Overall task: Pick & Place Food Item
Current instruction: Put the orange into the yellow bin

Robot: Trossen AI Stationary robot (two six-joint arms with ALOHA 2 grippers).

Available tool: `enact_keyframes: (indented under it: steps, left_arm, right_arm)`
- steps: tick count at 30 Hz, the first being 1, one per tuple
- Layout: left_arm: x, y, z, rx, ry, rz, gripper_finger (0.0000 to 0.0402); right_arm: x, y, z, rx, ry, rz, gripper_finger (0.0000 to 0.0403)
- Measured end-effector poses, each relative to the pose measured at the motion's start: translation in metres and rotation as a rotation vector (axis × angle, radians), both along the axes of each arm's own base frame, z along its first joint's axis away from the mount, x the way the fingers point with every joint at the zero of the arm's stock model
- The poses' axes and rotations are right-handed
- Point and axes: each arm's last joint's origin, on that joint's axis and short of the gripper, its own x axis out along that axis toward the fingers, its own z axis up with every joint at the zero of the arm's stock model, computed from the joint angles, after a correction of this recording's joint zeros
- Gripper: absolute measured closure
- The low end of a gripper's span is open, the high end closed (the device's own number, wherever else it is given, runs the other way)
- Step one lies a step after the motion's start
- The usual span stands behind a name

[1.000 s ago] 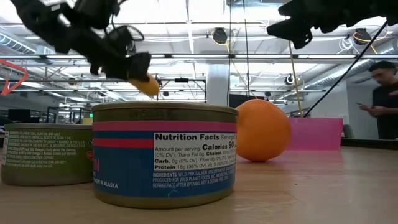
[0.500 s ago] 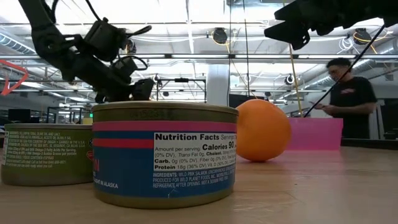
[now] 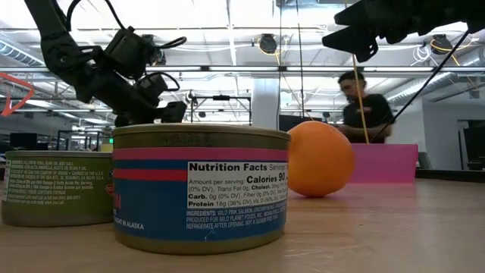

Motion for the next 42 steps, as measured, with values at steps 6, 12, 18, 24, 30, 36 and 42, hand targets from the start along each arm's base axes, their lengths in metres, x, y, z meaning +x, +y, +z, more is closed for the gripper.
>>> enact_keyframes:
  steps: [6, 12, 18, 24, 30, 36, 42]
  left_arm:
    - [0.0, -0.008, 0.016, 0.051, -0.03, -0.048, 0.0095]
    - [-0.002, -0.016, 0.033, 0.079, -0.09, -0.081, 0.0103]
    - [-0.002, -0.019, 0.036, 0.083, -0.107, -0.094, 0.0094]
    - [-0.001, -0.02, 0.036, 0.066, -0.116, -0.143, 0.0091]
    - [-0.001, -0.02, 0.036, 0.063, -0.117, -0.146, 0.0097]
    - [0.0, -0.021, 0.036, 0.047, -0.123, -0.186, 0.0107]
    - [0.0, -0.021, 0.036, 0.045, -0.124, -0.188, 0.0102]
  right_arm:
    - [0.002, 0.001, -0.002, 0.052, 0.006, -0.003, 0.0147]
    - [0.021, 0.012, -0.017, 0.079, 0.018, 0.188, 0.0147]
    - [0.042, 0.031, -0.054, 0.068, 0.122, 0.291, 0.0147]
    - [0.068, 0.038, -0.073, 0.015, 0.308, 0.271, 0.0146]
    - [0.085, 0.043, -0.089, -0.081, 0.37, 0.254, 0.0116]
    - [0.09, 0.038, -0.105, -0.094, 0.42, 0.232, 0.0084]
    - [0.091, 0.031, -0.109, -0.056, 0.454, 0.233, 0.0096]
